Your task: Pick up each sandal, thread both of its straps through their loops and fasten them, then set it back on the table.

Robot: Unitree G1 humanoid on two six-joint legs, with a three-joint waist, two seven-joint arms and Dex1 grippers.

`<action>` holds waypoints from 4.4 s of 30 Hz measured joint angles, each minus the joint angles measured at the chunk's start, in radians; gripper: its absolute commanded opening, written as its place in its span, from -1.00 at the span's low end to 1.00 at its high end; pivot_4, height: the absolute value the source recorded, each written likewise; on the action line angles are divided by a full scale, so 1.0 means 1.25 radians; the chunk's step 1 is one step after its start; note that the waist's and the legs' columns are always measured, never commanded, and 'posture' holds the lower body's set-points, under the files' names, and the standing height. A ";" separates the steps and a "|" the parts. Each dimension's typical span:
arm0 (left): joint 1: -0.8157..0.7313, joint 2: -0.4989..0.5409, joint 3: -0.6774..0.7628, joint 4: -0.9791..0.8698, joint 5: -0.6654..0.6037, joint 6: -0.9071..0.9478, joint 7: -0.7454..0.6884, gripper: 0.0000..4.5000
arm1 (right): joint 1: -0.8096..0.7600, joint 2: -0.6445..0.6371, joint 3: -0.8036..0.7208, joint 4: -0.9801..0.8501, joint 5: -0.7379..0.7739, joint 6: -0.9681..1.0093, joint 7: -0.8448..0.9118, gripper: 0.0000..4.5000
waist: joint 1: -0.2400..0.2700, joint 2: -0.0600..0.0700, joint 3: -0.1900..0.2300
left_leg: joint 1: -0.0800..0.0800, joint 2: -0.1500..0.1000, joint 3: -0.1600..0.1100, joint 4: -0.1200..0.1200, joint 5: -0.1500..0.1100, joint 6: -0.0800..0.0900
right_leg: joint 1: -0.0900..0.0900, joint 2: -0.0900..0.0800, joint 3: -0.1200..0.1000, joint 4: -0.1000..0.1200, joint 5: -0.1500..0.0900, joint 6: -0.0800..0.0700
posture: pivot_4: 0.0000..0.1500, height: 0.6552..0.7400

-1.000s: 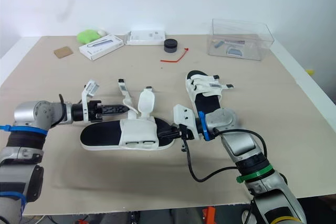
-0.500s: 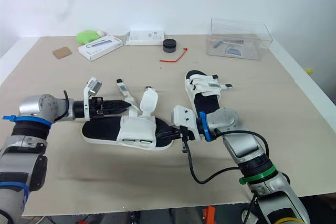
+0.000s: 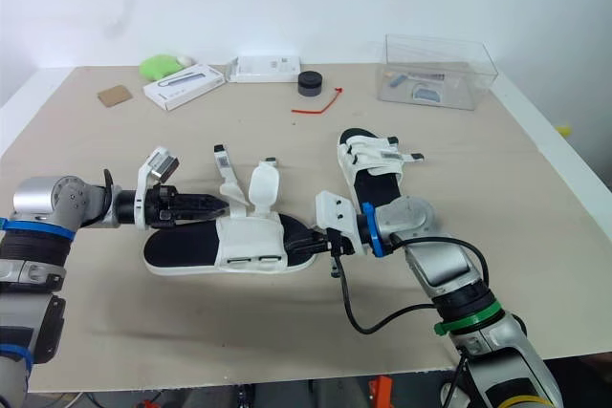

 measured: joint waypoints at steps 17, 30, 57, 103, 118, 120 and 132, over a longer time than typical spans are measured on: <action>-0.103 -0.112 0.111 0.212 0.022 -0.050 0.135 1.00 | -0.001 0.001 0.000 0.002 -0.003 -0.007 0.001 -0.97 | 0.000 0.000 0.000 | 0.000 -0.001 -0.001 0.001 0.001 -0.001 | 0.000 -0.001 -0.001 0.002 0.000 0.000 | 1.00 1.00; -0.201 -0.165 0.141 0.431 0.095 -0.235 0.196 1.00 | -0.001 -0.006 0.000 0.002 -0.007 -0.008 0.001 -0.97 | 0.000 0.000 0.000 | 0.001 -0.002 -0.001 0.001 0.001 -0.002 | 0.000 -0.001 -0.001 0.003 0.000 0.000 | 1.00 1.00; -0.126 -0.181 0.060 0.255 0.253 -0.583 0.154 -0.99 | 0.007 -0.025 0.004 -0.009 -0.010 -0.008 0.011 -1.00 | 0.000 0.000 0.000 | 0.000 -0.002 -0.001 0.000 0.001 -0.002 | 0.000 -0.002 -0.001 0.002 0.000 0.000 | 1.00 1.00; 0.179 0.210 -0.204 -0.094 0.392 -1.583 0.253 0.55 | -0.045 0.021 0.028 0.082 -0.032 -0.010 0.017 -1.00 | 0.000 0.000 0.000 | 0.000 0.005 0.008 0.000 0.001 0.000 | 0.000 -0.001 -0.002 -0.005 0.005 -0.001 | 1.00 1.00; 0.441 0.385 -0.025 -0.693 -0.335 -0.426 0.109 0.55 | -0.060 0.047 0.031 0.120 -0.062 -0.052 0.017 -1.00 | -0.010 0.000 0.001 | 0.002 0.010 0.004 -0.001 -0.001 -0.003 | -0.001 0.006 0.000 -0.001 -0.001 -0.004 | 1.00 1.00; 0.478 0.377 -0.024 -0.749 -0.347 -0.394 0.127 0.55 | -0.060 0.049 0.031 0.124 -0.063 -0.052 0.016 -1.00 | -0.012 0.000 0.001 | 0.003 0.009 0.004 -0.001 -0.001 -0.003 | -0.001 0.007 0.001 0.001 -0.002 -0.005 | 1.00 1.00; 0.554 0.356 -0.045 -0.808 -0.260 -0.353 0.103 0.55 | -0.054 0.045 0.031 0.117 -0.063 -0.057 0.013 -1.00 | -0.012 0.000 0.000 | 0.006 0.010 0.005 -0.002 -0.001 -0.004 | 0.000 0.010 0.001 0.005 -0.006 -0.012 | 1.00 1.00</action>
